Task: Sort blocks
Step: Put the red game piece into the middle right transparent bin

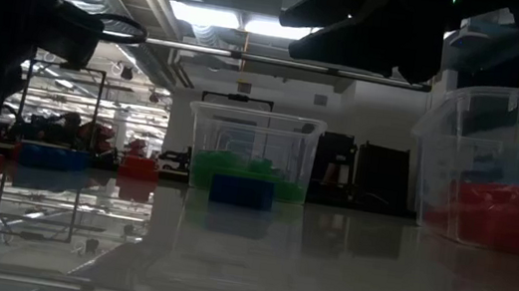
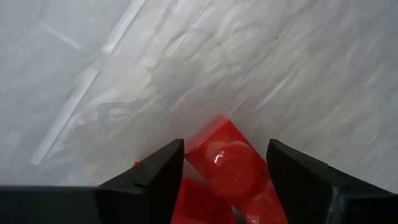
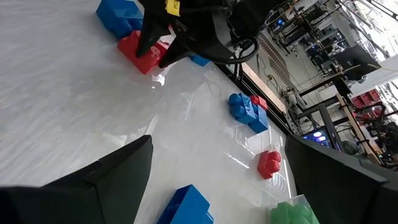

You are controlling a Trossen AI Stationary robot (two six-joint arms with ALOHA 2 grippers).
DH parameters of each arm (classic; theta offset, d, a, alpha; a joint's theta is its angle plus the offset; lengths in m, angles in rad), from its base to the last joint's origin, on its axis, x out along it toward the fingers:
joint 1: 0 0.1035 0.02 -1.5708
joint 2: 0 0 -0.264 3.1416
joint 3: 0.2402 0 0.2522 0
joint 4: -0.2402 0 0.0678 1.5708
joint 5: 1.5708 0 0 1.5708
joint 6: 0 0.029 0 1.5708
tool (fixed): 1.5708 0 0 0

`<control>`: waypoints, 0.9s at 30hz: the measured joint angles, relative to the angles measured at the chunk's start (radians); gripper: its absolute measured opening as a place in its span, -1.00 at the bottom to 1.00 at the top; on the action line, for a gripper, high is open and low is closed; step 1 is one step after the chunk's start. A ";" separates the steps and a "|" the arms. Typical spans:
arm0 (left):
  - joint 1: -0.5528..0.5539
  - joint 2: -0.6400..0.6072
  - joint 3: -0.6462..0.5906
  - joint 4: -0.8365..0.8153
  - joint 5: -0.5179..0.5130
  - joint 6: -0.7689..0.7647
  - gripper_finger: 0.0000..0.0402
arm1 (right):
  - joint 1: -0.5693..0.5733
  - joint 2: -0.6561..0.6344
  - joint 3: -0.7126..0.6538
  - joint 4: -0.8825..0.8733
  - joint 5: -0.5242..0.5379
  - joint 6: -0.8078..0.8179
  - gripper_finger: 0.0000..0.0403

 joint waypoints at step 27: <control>0.083 0.000 0.014 0.113 -0.112 0.469 -0.47 | 0.000 0.000 0.000 0.000 0.000 0.000 0.81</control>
